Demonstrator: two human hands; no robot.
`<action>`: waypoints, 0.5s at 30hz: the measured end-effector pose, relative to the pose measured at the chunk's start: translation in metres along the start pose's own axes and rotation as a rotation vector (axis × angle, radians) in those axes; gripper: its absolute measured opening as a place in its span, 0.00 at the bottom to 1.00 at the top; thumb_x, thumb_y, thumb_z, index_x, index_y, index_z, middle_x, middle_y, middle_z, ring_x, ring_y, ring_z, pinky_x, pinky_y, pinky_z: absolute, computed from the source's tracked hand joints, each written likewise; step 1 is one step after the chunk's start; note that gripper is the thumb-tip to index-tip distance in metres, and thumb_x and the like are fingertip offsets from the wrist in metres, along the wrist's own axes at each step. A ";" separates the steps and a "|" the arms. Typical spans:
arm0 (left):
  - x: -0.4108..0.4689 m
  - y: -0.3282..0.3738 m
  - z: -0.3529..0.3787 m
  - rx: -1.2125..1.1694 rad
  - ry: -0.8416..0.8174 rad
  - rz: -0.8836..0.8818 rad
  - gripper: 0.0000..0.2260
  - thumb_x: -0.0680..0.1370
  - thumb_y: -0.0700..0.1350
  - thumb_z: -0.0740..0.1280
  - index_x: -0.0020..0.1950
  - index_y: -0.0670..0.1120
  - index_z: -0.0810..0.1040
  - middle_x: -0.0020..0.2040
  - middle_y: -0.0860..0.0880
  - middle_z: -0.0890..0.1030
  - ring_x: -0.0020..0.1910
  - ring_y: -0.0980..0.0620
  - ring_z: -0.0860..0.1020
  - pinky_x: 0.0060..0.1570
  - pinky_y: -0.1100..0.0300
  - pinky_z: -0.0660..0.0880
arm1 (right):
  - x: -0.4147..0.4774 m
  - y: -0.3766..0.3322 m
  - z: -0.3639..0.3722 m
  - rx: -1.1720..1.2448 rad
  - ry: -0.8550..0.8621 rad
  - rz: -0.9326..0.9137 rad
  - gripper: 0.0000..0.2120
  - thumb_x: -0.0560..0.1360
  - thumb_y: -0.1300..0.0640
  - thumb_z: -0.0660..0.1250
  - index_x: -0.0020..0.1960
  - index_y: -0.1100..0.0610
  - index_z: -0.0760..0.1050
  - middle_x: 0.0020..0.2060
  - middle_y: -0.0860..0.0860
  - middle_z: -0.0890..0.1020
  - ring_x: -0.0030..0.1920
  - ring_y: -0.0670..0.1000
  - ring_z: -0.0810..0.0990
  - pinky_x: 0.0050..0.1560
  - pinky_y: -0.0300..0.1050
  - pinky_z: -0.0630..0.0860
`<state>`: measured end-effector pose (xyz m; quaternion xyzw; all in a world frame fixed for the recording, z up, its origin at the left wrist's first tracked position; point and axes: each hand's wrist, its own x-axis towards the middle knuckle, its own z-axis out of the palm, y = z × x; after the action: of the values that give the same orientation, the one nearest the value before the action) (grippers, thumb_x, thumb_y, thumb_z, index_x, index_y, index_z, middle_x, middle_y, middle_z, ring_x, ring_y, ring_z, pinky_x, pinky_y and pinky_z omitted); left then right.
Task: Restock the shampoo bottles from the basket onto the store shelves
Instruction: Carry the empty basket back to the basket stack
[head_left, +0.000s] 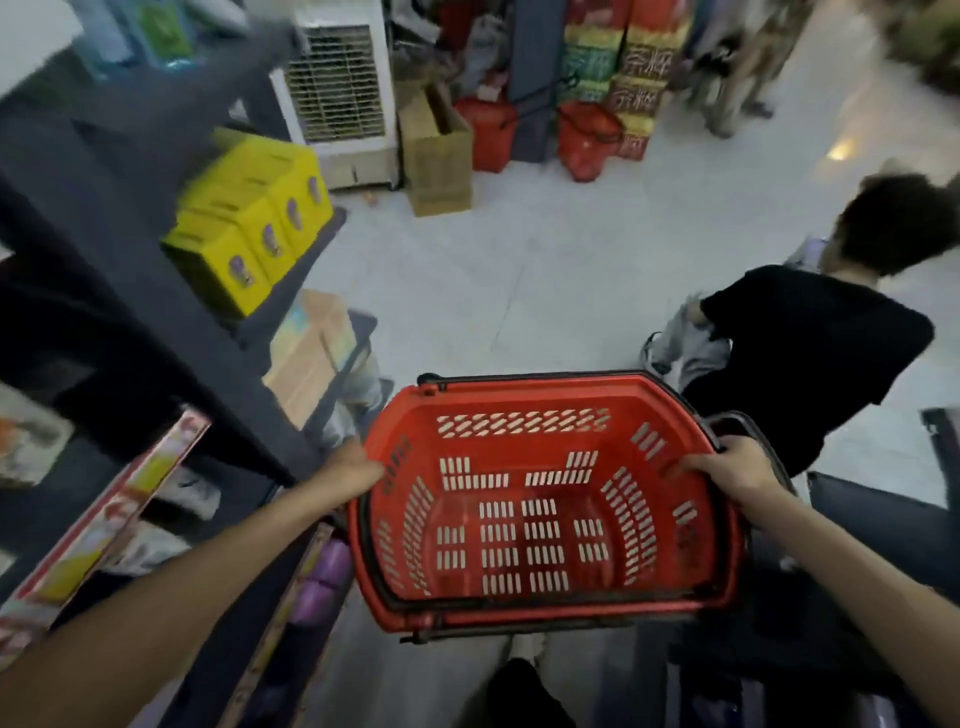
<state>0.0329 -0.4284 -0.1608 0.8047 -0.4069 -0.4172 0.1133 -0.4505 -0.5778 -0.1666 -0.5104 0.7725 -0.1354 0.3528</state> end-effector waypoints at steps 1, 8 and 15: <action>0.028 0.016 -0.003 0.073 0.000 0.004 0.07 0.74 0.47 0.72 0.50 0.48 0.80 0.45 0.50 0.83 0.43 0.52 0.81 0.39 0.62 0.76 | 0.014 -0.007 -0.011 -0.010 0.012 0.002 0.23 0.53 0.45 0.83 0.42 0.57 0.83 0.35 0.54 0.86 0.37 0.57 0.85 0.44 0.55 0.83; 0.141 0.164 -0.036 0.308 0.138 0.103 0.17 0.75 0.54 0.67 0.57 0.43 0.74 0.51 0.44 0.81 0.51 0.40 0.82 0.46 0.54 0.78 | 0.110 -0.069 -0.073 0.042 0.106 0.002 0.16 0.64 0.50 0.81 0.45 0.59 0.82 0.37 0.55 0.84 0.39 0.57 0.82 0.42 0.50 0.77; 0.230 0.275 -0.090 0.281 0.239 0.205 0.10 0.77 0.51 0.67 0.53 0.47 0.80 0.48 0.45 0.84 0.44 0.44 0.83 0.46 0.54 0.80 | 0.213 -0.137 -0.092 0.103 0.066 0.012 0.19 0.58 0.55 0.80 0.46 0.58 0.80 0.38 0.56 0.85 0.38 0.58 0.85 0.45 0.53 0.83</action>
<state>0.0215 -0.7920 -0.0938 0.8108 -0.5244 -0.2440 0.0892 -0.4678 -0.8409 -0.1096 -0.4822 0.7786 -0.1898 0.3539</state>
